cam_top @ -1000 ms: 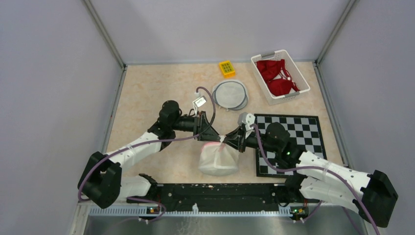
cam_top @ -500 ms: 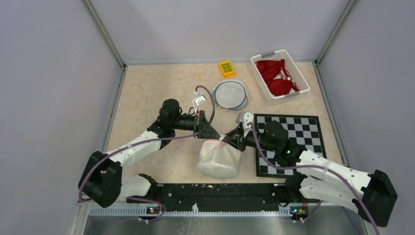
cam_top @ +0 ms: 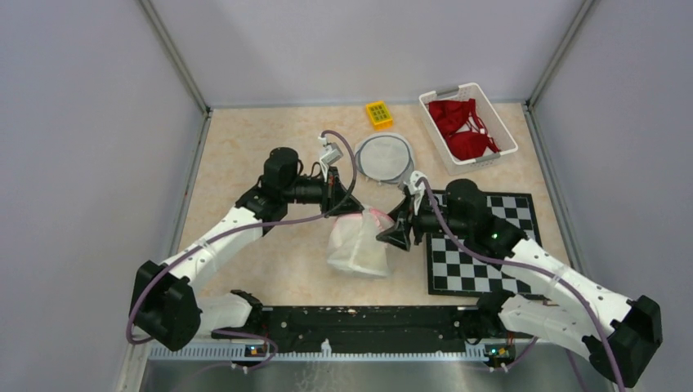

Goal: Unzip the laundry bag and remove the bra
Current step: Unzip the laundry bag at the center of the board.

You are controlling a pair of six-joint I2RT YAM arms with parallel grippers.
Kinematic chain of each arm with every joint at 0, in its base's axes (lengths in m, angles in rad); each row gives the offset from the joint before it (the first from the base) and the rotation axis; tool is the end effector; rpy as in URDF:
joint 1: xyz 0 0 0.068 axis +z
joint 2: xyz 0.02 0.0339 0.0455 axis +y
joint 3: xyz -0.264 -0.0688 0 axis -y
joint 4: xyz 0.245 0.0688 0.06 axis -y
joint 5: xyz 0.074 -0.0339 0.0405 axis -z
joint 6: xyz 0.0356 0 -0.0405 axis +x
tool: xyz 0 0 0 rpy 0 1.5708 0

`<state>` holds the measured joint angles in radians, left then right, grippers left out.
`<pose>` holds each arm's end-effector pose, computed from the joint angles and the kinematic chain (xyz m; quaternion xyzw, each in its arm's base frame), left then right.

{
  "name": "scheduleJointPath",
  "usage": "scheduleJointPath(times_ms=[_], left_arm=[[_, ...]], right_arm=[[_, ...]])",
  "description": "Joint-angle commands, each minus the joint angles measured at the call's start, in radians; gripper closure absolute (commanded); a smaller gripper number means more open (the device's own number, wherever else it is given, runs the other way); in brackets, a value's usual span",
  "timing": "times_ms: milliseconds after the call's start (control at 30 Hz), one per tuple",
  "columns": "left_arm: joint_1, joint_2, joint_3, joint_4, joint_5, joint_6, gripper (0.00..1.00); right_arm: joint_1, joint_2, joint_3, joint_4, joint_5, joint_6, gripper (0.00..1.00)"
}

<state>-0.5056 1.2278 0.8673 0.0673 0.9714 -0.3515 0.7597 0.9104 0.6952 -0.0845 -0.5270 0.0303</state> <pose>0.2235 -0.1573 0.3047 0.3322 0.6864 -0.5600 0.3239 0.1402 0.1578 0.2974 -0.4216 0.6707 0.4140 0.4483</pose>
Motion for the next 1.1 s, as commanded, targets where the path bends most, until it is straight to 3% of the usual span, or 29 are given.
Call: scheduleJointPath(times_ms=[0, 200, 367, 600, 1067], left_arm=[[0.009, -0.015, 0.074, -0.159, -0.141, 0.212, 1.00], [0.011, 0.001, 0.103, -0.206, -0.203, 0.279, 1.00], [0.012, 0.016, 0.117, -0.206, -0.200, 0.274, 1.00], [0.011, 0.032, 0.119, -0.138, -0.082, 0.201, 1.00], [0.010, 0.017, 0.105, -0.075, 0.032, 0.126, 1.00]], right_arm=[[-0.064, 0.005, 0.136, -0.138, -0.108, 0.045, 0.46], [-0.164, 0.103, 0.258, -0.219, -0.287, 0.146, 0.55], [-0.171, 0.144, 0.275, -0.114, -0.364, 0.311, 0.64], [-0.171, 0.186, 0.196, 0.059, -0.330, 0.504, 0.70], [-0.181, 0.212, 0.187, 0.065, -0.206, 0.541, 0.74]])
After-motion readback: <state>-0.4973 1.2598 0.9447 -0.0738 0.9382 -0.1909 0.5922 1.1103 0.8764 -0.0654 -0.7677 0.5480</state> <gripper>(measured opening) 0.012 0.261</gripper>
